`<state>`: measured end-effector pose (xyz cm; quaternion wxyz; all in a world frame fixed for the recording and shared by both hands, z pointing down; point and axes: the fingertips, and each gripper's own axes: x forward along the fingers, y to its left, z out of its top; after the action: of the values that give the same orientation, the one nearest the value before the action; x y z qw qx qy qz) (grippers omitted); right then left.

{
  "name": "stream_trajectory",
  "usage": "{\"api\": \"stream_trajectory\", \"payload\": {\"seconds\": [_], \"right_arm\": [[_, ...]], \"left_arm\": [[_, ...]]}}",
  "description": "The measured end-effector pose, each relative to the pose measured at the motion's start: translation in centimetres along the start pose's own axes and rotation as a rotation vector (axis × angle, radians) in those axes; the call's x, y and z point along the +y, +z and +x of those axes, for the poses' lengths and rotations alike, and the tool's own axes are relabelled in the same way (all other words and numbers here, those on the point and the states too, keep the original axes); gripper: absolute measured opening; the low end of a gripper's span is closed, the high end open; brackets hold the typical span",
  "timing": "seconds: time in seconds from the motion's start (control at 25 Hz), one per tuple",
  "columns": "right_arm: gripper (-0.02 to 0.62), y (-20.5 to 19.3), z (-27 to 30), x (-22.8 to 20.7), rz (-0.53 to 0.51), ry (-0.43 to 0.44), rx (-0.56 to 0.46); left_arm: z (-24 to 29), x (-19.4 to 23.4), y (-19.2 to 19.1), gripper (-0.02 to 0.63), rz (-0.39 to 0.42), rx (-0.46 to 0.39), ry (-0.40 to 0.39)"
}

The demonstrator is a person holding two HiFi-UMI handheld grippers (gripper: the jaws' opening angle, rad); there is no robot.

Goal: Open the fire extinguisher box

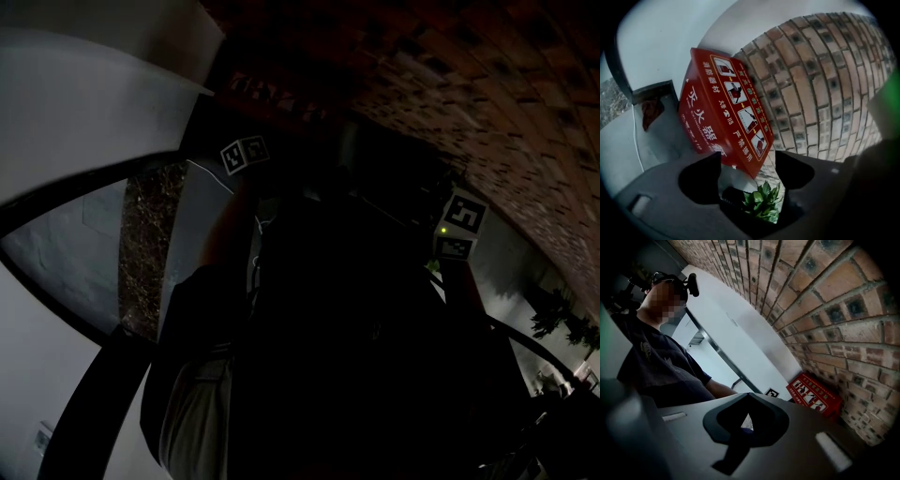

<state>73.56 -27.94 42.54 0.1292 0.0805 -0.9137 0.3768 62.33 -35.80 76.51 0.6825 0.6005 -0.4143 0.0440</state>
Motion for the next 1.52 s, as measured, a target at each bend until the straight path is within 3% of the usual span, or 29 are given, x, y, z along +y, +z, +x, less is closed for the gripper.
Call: {"api": "stream_trajectory", "payload": {"seconds": [0.24,0.52,0.76,0.96,1.12,1.2,1.28,1.4,1.52], "right_arm": [[0.0,-1.2,-0.5,-0.2,0.046,-0.022,0.036],[0.0,-2.0,-1.2,-0.3,0.06,-0.049,0.04],[0.0,-1.8,-2.2,-0.2,0.055,-0.064,0.013],[0.0,-1.4,-2.1,-0.2,0.043,-0.043,-0.005],[0.0,-0.8,-1.8,0.0,0.021,-0.018,-0.018],[0.0,-0.5,-1.6,0.1,0.007,-0.005,-0.027],[0.0,-0.2,-1.4,0.2,-0.004,0.009,-0.036],[0.0,0.3,-1.3,0.5,-0.014,0.026,-0.053],[0.0,0.2,-1.5,0.3,-0.015,0.02,-0.056]], "left_arm": [[2.2,1.8,-0.7,0.362,-0.025,0.031,-0.002],[3.6,1.9,0.3,0.36,0.012,0.018,0.022],[3.7,0.7,1.6,0.36,-0.056,-0.037,-0.025],[2.4,-0.6,1.9,0.36,-0.042,-0.044,-0.072],[0.2,-2.7,2.7,0.36,0.027,-0.066,-0.132],[-1.2,-4.6,4.5,0.31,0.08,-0.115,-0.163],[-2.2,-6.8,6.3,0.302,0.124,-0.143,-0.191],[-1.7,-8.3,6.4,0.302,0.179,-0.053,-0.16],[-1.4,-5.3,5.1,0.302,0.153,-0.008,-0.045]]}}
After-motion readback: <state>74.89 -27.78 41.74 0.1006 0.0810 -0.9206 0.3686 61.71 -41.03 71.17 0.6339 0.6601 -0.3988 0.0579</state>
